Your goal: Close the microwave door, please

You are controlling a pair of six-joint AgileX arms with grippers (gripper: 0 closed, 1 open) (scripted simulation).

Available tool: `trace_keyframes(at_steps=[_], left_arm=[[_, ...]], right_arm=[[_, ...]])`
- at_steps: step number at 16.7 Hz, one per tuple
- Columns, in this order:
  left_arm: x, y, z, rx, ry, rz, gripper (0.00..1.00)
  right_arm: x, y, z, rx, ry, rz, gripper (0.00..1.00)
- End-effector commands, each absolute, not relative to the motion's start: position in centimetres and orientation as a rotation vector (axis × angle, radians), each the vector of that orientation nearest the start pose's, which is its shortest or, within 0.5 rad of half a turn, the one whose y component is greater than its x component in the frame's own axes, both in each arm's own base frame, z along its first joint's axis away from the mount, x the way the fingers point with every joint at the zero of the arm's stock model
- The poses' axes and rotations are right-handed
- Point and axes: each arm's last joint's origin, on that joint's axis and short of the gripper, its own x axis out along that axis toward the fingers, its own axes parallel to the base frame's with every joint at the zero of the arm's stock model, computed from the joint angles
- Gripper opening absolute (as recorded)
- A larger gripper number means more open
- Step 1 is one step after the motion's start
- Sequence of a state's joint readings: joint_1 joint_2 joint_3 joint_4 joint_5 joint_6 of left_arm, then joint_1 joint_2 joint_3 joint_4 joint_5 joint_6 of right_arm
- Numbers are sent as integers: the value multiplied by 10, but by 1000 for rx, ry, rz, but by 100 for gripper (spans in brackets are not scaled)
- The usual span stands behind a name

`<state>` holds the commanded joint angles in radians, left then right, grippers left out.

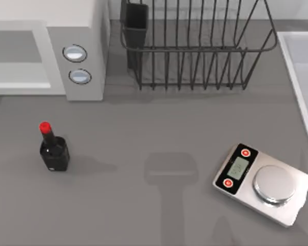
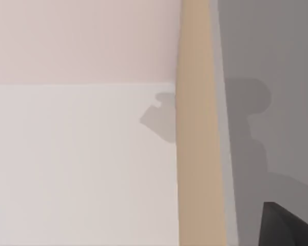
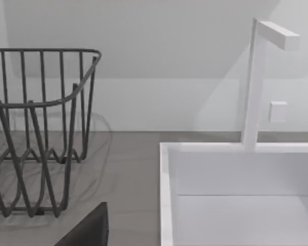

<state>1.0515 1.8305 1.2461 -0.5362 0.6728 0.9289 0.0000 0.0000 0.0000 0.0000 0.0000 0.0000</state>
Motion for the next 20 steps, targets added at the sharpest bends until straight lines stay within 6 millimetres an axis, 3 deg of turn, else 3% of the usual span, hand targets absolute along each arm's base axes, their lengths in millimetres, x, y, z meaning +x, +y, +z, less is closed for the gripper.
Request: trace_keyframes(at_steps=[4, 10, 12, 17, 20], left_arm=[[196, 311, 147, 11, 784, -18, 0], [198, 304, 147, 14, 783, -21, 0], [200, 289, 150, 20, 781, -19, 0], [196, 226, 145, 3, 793, -26, 0], [195, 209, 145, 10, 784, -23, 0]], right_arm=[[106, -1, 160, 0, 0, 0, 100], [106, -1, 160, 0, 0, 0, 100], [106, -1, 160, 0, 0, 0, 100], [106, -1, 160, 0, 0, 0, 100], [106, -1, 160, 0, 0, 0, 100]])
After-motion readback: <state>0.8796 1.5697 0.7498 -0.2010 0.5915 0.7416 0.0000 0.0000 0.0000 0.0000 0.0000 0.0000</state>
